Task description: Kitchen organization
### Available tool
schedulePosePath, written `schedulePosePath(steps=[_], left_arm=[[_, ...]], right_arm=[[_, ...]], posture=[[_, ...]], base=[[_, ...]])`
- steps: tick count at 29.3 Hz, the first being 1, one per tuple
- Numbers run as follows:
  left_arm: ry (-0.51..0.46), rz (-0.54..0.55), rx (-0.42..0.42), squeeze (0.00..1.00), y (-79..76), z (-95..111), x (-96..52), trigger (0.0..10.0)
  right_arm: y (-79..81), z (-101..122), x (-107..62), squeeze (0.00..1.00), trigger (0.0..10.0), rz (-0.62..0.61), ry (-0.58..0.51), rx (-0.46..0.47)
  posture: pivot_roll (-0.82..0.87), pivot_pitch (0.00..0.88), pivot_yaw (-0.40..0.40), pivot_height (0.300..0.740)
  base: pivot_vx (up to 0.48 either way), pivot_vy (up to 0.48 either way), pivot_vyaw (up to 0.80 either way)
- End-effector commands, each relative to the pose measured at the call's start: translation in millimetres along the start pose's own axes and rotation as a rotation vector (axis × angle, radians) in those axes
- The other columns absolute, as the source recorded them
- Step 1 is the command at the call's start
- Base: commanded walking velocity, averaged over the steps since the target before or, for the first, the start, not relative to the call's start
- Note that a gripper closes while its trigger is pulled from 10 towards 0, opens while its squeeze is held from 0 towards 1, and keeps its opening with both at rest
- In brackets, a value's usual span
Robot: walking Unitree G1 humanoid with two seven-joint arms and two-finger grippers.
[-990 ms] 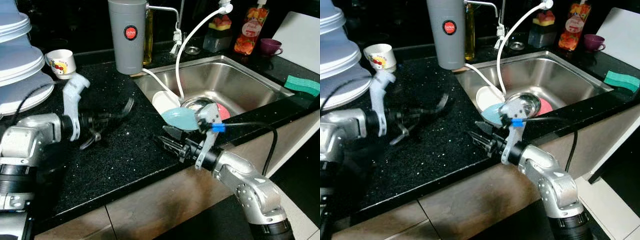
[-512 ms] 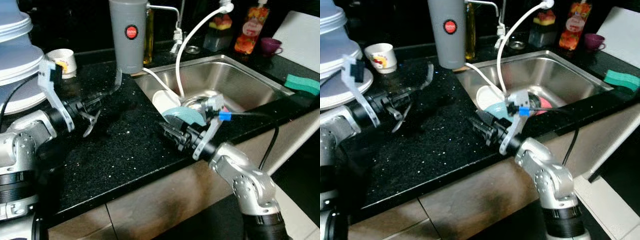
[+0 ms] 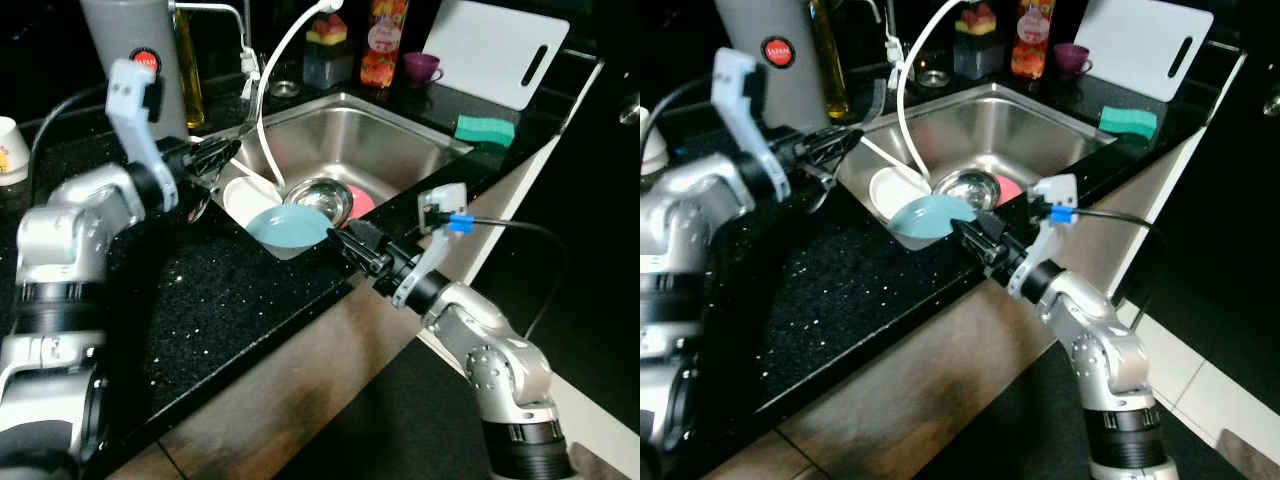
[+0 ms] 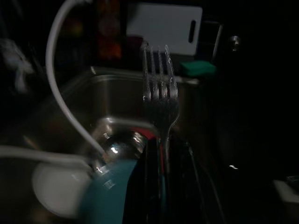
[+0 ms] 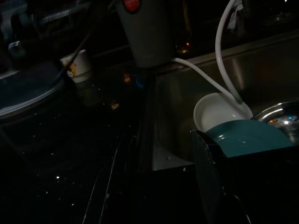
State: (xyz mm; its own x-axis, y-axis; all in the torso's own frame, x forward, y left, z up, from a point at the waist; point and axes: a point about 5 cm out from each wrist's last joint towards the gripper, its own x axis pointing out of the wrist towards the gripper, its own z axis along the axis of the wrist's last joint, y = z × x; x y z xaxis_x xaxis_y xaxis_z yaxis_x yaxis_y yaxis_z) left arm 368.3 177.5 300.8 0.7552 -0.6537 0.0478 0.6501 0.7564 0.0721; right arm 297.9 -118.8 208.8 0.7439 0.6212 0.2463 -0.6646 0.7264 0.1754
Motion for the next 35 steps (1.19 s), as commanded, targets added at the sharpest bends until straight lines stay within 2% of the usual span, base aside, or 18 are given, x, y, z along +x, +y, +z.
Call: schedulePosePath(steps=[1, 2, 3, 4, 5, 6, 8, 9, 11, 13, 16, 19, 22, 23, 24, 30, 31, 35], left_arm=[[0.031, -0.005, 0.057, 0.0, 0.8, -0.4, 3.4, 0.0], [0.089, -0.012, 0.168, 0.0, -0.3, -1.5, 15.3, 0.0], [0.121, -0.014, 0.225, 0.0, -0.7, -3.3, 20.2, 0.0], [0.141, -0.016, 0.26, 0.0, -0.9, -4.5, 23.1, 0.0], [0.141, -0.016, 0.26, 0.0, -0.9, -4.5, 23.1, 0.0], [0.163, -0.021, 0.318, 0.0, -2.4, -6.6, 30.5, 0.0], [0.17, -0.027, 0.487, 0.0, -8.9, -7.6, 44.8, 0.0], [0.17, -0.027, 0.487, 0.0, -8.9, -7.6, 44.8, 0.0], [0.141, -0.082, 0.617, 0.0, -22.6, -8.2, 58.1, 0.0], [0.092, -0.156, 0.638, 0.0, -40.7, -9.0, 73.6, 0.0], [0.087, -0.17, 0.638, 0.0, -44.7, -10.0, 77.2, 0.0], [0.109, -0.191, 0.622, 0.0, -49.9, -19.0, 85.8, 0.0], [0.135, -0.175, 0.636, 0.0, -48.9, -24.8, 87.7, 0.0], [0.14, -0.165, 0.651, 0.0, -47.8, -26.6, 88.1, 3.3], [0.155, -0.143, 0.66, 0.0, -45.5, -29.7, 88.0, 10.0], [0.212, -0.04, 0.694, 0.0, -32.8, -41.2, 83.3, 10.0], [0.246, 0.022, 0.713, 0.0, -25.9, -48.3, 79.9, 10.0], [0.272, 0.069, 0.738, 0.0, -21.1, -52.1, 77.7, 10.0]], right_arm=[[-0.1, -1.0, -1.6, 0.0, 10.0, -0.011, -0.007, -0.003], [0.5, -1.3, -3.0, 0.0, 10.0, -0.016, -0.006, -0.005], [0.8, -1.5, -3.8, 0.0, 10.0, -0.018, -0.005, -0.006], [1.0, -1.7, -4.4, 0.0, 10.0, -0.019, -0.005, -0.007], [1.0, -1.7, -4.4, 0.0, 10.0, -0.019, -0.005, -0.007], [1.6, -2.0, -5.7, 0.0, 10.0, -0.023, -0.004, -0.006], [3.1, -2.3, -8.3, 0.0, 10.0, -0.03, -0.002, -0.003], [3.1, -2.3, -8.3, 0.0, 10.0, -0.03, -0.002, -0.003], [5.1, -2.2, -11.0, 0.0, 10.0, -0.035, 0.002, -0.004], [8.7, -1.3, -17.3, 0.0, 10.0, -0.046, 0.014, -0.008], [8.8, -1.5, -20.2, 0.0, 10.0, -0.053, 0.023, -0.015], [8.7, -0.2, -32.4, 0.0, 10.0, -0.082, 0.03, -0.017], [9.2, 1.7, -37.5, 0.0, 10.0, -0.091, 0.026, -0.02], [10.0, 2.4, -39.3, 0.0, 10.0, -0.093, 0.028, -0.021], [10.4, 2.7, -41.8, 0.0, 10.0, -0.095, 0.032, -0.022], [12.3, 2.5, -48.4, 0.0, 10.0, -0.1, 0.052, -0.02], [14.1, 3.4, -50.7, 0.0, 10.0, -0.1, 0.059, -0.019], [15.3, 4.4, -52.5, 0.0, 10.0, -0.101, 0.065, -0.018]], posture=[[0.06, 0.0, 0.043, 0.74], [0.06, 0.0, 0.053, 0.74], [0.05, 0.0, 0.054, 0.74], [0.05, 0.0, 0.054, 0.74], [0.05, 0.0, 0.054, 0.74], [0.04, 0.0, 0.065, 0.74], [0.03, 0.0, 0.073, 0.74], [0.03, 0.0, 0.073, 0.74], [0.01, 0.0, 0.085, 0.74], [-0.03, 0.0, 0.105, 0.74], [-0.03, 0.0, 0.107, 0.74], [-0.06, 0.003, 0.119, 0.74], [-0.07, 0.012, 0.123, 0.74], [-0.07, 0.019, 0.125, 0.74], [-0.08, 0.03, 0.124, 0.74], [-0.08, 0.052, 0.121, 0.74], [-0.09, 0.065, 0.118, 0.74], [-0.1, 0.07, 0.116, 0.74]], base=[[0.0, 0.0, 0.0], [0.0, 0.0, 0.0], [0.0, 0.0, 0.0], [0.0, 0.0, 0.0], [0.0, 0.0, 0.0], [0.0, 0.0, 0.0], [0.0, 0.0, 0.0], [0.0, 0.0, 0.0], [0.0, 0.0, 0.0], [0.0, 0.0, -0.4], [0.0, 0.0, -0.8], [0.0, 0.0, -0.8], [0.0, 0.0, 0.0], [0.0, 0.0, 0.0], [0.0, 0.0, 0.0], [0.0, 0.0, 0.0], [0.0, 0.0, 0.0], [0.0, 0.0, 0.0]])
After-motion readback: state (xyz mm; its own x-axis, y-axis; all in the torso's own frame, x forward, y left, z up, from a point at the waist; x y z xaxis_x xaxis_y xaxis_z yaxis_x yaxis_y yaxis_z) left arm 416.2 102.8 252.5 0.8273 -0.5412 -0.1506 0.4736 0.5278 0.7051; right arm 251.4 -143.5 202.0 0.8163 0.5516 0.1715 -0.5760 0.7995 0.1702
